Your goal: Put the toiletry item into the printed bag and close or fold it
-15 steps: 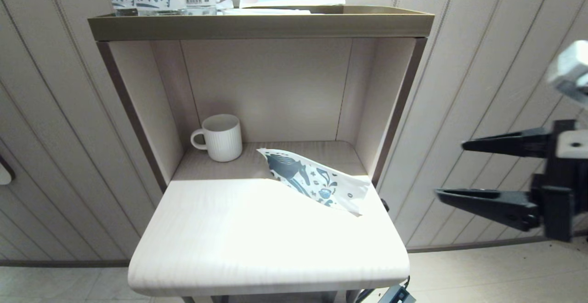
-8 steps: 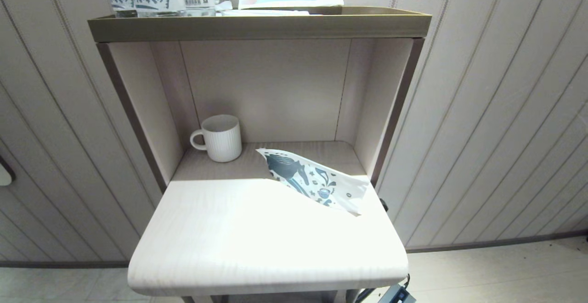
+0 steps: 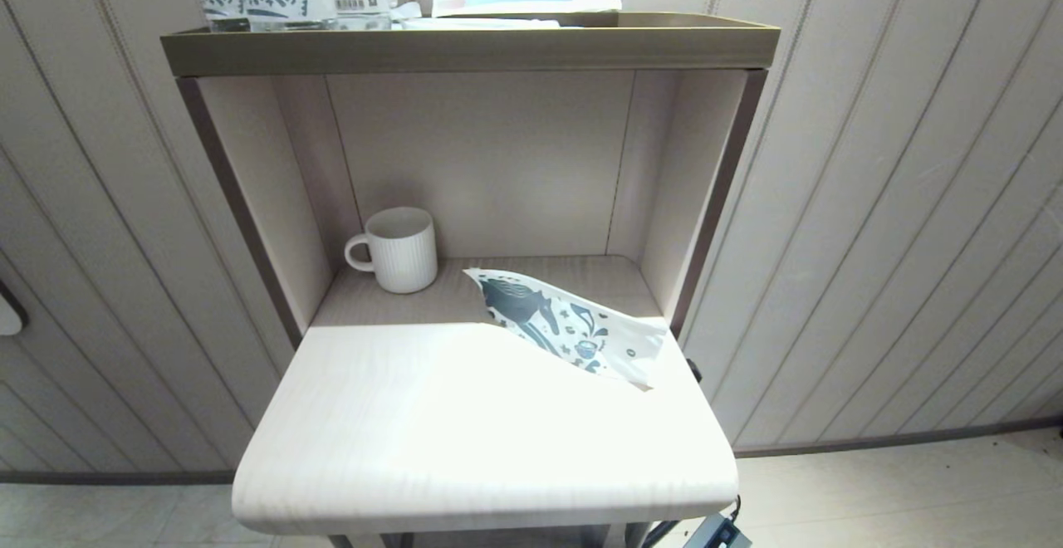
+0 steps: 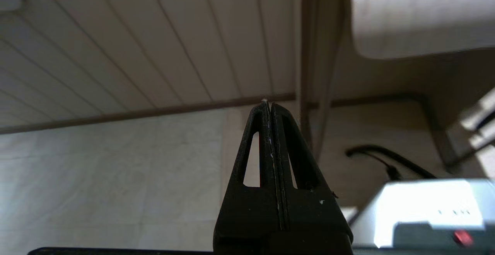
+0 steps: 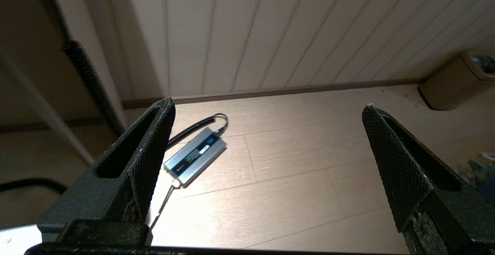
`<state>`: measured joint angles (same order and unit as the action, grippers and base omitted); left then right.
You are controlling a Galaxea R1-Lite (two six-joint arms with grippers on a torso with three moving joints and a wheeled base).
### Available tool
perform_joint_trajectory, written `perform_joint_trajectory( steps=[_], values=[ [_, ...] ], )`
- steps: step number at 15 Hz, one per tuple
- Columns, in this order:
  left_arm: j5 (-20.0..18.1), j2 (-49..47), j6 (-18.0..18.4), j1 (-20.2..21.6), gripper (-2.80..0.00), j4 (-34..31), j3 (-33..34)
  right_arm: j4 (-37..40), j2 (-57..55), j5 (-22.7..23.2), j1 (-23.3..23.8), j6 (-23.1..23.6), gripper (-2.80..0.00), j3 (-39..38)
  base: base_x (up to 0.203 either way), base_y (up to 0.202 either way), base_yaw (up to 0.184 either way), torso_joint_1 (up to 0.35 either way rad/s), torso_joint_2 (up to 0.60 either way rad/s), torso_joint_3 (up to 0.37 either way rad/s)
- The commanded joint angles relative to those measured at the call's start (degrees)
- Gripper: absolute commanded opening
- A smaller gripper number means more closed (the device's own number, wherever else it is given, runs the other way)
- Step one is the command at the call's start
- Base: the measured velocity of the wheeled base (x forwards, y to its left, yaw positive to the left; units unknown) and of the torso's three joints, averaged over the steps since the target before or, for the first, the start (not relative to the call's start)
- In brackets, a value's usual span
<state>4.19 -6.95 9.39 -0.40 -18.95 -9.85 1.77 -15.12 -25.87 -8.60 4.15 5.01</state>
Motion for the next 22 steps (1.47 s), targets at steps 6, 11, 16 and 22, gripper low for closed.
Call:
perform_joint_trajectory(
  steps=[6,11,16,22],
  values=[
    [-7.8,6.9,-0.8,0.3,-2.80,2.1,3.5,0.2,13.9,16.9,9.2,6.9,0.00,-2.0,0.000,0.000,0.000,0.000,0.00,0.000],
    [-7.9,6.9,-0.8,0.3,-2.80,2.5,4.0,0.9,15.1,25.6,8.4,-4.2,0.00,-4.4,0.000,0.000,0.000,0.000,0.00,0.000],
    [-4.8,6.9,-4.4,0.3,-2.80,2.5,3.9,-0.7,15.1,25.4,8.5,-4.4,0.00,-4.8,0.000,0.000,0.000,0.000,0.00,0.000],
    [-3.4,6.9,-8.4,0.3,-2.80,3.2,4.0,-0.7,15.1,25.4,8.5,-4.4,0.00,-4.8,0.000,0.000,0.000,0.000,0.00,0.000]
  ],
)
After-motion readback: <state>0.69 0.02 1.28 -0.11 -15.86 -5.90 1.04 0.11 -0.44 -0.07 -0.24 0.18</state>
